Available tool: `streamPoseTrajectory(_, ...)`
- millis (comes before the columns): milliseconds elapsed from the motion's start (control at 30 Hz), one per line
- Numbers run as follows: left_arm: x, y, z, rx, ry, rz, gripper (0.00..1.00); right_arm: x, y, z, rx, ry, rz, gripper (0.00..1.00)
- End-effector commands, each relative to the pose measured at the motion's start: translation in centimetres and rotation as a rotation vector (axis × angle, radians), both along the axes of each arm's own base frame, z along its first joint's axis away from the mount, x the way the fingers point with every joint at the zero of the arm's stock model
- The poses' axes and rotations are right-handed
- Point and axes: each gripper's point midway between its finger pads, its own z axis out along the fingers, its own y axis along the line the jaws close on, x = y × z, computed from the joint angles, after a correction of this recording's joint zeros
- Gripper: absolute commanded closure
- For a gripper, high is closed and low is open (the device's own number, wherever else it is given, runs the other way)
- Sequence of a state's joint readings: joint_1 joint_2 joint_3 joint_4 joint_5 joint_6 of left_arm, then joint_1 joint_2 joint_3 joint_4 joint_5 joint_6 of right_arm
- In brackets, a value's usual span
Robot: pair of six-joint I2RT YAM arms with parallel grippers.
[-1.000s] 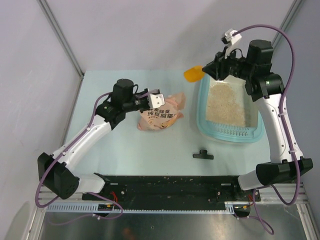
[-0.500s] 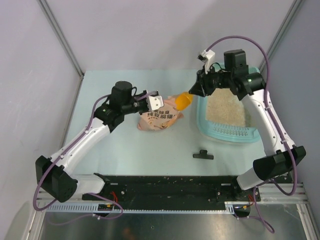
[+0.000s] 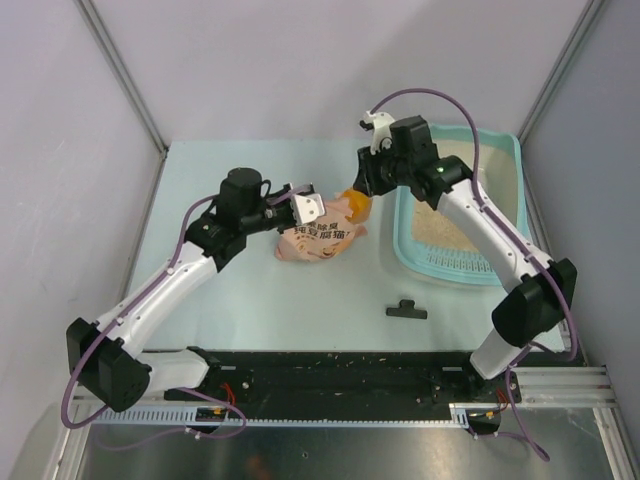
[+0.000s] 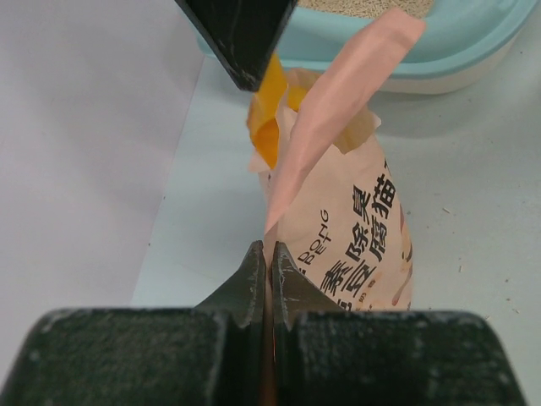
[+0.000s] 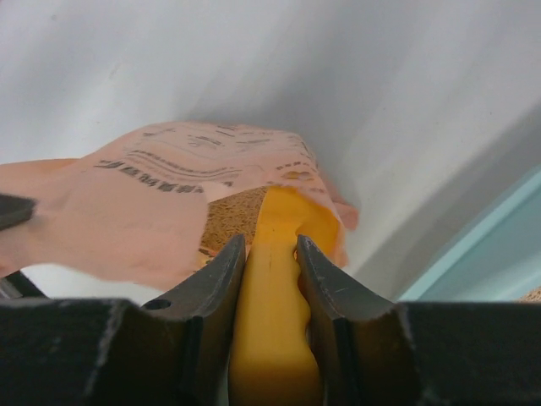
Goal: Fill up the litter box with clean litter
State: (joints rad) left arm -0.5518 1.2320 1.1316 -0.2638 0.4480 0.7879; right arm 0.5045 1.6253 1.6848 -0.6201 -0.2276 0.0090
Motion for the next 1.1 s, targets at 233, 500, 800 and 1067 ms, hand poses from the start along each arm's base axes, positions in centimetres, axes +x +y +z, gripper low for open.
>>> streamPoseTrajectory(233, -1.2, -1.6, 8.9, -0.219, -0.228, -0.058, 1.00, 1.1, 0.3, -6.3, -0.134, -0.022, -0.057, 1.00)
streamPoseTrajectory(500, -0.4, -1.8, 9.6, -0.282, -0.241, -0.027, 1.00, -0.3, 2.8, -11.5, -0.060, 0.112, -0.044, 1.00)
streamPoseTrajectory(800, 0.9, -1.9, 9.1, -0.233, -0.281, -0.012, 1.00, -2.1, 4.5, -11.9, 0.085, 0.253, 0.054, 1.00)
streamPoseTrajectory(1067, 1.7, -2.2, 8.6, -0.218, -0.273, -0.004, 1.00, -0.5, 3.2, -8.4, 0.416, 0.453, 0.023, 1.00)
